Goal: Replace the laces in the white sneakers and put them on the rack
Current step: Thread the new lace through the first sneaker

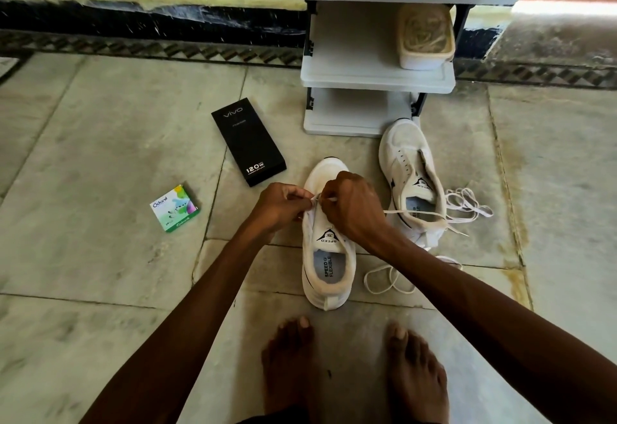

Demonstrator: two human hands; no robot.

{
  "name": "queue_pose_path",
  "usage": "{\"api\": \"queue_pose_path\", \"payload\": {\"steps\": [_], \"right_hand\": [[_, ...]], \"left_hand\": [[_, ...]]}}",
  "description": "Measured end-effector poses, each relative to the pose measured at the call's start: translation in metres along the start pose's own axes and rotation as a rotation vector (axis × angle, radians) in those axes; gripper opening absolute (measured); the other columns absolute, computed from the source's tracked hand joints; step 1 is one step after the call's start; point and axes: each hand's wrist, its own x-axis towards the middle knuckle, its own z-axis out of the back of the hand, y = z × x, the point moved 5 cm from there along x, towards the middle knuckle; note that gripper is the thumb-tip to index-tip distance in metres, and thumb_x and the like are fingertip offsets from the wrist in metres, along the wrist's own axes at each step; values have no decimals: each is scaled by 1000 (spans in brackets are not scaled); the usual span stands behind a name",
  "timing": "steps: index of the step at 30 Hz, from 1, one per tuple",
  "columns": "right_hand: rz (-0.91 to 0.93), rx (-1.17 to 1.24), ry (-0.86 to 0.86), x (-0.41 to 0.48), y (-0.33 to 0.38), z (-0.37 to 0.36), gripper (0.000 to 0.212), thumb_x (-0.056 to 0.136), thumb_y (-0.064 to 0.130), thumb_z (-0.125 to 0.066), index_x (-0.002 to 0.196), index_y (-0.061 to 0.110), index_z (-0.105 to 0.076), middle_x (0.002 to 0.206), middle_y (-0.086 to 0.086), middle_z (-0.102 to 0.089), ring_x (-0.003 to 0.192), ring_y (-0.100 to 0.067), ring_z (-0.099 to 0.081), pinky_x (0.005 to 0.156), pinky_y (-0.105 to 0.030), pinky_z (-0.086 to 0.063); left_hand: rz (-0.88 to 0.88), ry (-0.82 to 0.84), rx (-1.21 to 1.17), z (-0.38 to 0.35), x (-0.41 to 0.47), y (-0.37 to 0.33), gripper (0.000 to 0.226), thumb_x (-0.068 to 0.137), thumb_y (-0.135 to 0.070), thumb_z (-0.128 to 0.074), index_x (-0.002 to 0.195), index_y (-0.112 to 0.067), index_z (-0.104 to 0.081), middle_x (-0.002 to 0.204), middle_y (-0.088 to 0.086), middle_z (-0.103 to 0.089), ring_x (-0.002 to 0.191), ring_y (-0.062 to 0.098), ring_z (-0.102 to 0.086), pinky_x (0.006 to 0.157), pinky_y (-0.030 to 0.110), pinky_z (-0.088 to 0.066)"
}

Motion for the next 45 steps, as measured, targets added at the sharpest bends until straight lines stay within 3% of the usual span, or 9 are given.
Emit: {"api": "queue_pose_path", "payload": {"steps": [5, 9, 12, 15, 19, 26, 32, 40, 45], "right_hand": [[29, -25, 7, 1, 0, -1, 19, 91, 22, -59, 98, 11, -73, 96, -9, -65, 90, -26, -60, 76, -36, -48], [57, -59, 20, 0, 1, -3, 21, 93, 20, -56, 99, 7, -72, 96, -11, -66, 90, -27, -61, 79, -40, -50], [56, -70, 31, 3, 1, -5, 21, 92, 18, -56, 97, 6, -72, 95, -13, -65, 88, -29, -61, 79, -42, -51], [45, -58, 34, 3, -1, -7, 21, 92, 19, -55, 95, 6, -72, 93, -12, -65, 87, -28, -61, 80, -44, -51], [38, -58, -9, -1, -4, -8, 22, 94, 25, -56, 98, 11, -72, 96, -9, -67, 90, -26, -60, 79, -40, -50], [38, -86, -78, -5, -4, -10, 20, 94, 26, -56, 95, 14, -72, 95, -7, -67, 90, -28, -58, 78, -42, -47], [66, -134, -83, -4, -1, -12, 19, 92, 23, -58, 93, 13, -74, 91, -8, -68, 88, -29, -59, 76, -40, -45], [164, -284, -73, -1, 8, -13, 8, 81, 14, -68, 74, 10, -70, 72, -9, -67, 69, -28, -62, 65, -35, -47], [143, -330, -103, -2, 8, -15, 2, 78, 15, -71, 77, 14, -72, 75, -6, -68, 73, -26, -63, 68, -35, -47]], "left_hand": [[-58, -39, 92, -1, 0, -3, 17, 87, -14, -71, 102, -7, -71, 90, 4, -70, 77, 8, -64, 57, 9, -51], [-71, -72, 204, -1, 3, -5, 14, 84, -17, -74, 98, -13, -72, 89, 0, -69, 78, 9, -65, 76, 26, -56], [-96, -95, 268, -2, 3, -9, 16, 83, -18, -75, 98, -13, -73, 84, -3, -66, 72, 5, -61, 74, 23, -53], [-107, -112, 299, -3, 1, -12, 18, 83, -18, -75, 99, -10, -73, 86, 0, -68, 75, 10, -63, 78, 25, -53], [-82, -94, 262, -3, 1, -10, 21, 83, -17, -75, 102, -10, -73, 89, 2, -69, 78, 13, -65, 80, 28, -56], [25, 7, 95, 0, 4, -7, 20, 86, -9, -70, 106, -7, -71, 93, 4, -69, 76, 8, -63, 53, 9, -48], [103, 78, -64, 0, 4, -1, 16, 87, -7, -69, 102, -9, -70, 92, 3, -69, 84, 13, -65, 61, 16, -51], [183, 181, -181, 1, 4, 1, 16, 88, -7, -66, 104, -6, -70, 93, 5, -71, 85, 14, -67, 60, 15, -54], [159, 196, -151, 0, 5, -1, 16, 88, -8, -67, 103, -7, -70, 93, 5, -72, 87, 15, -67, 62, 15, -54]]}}
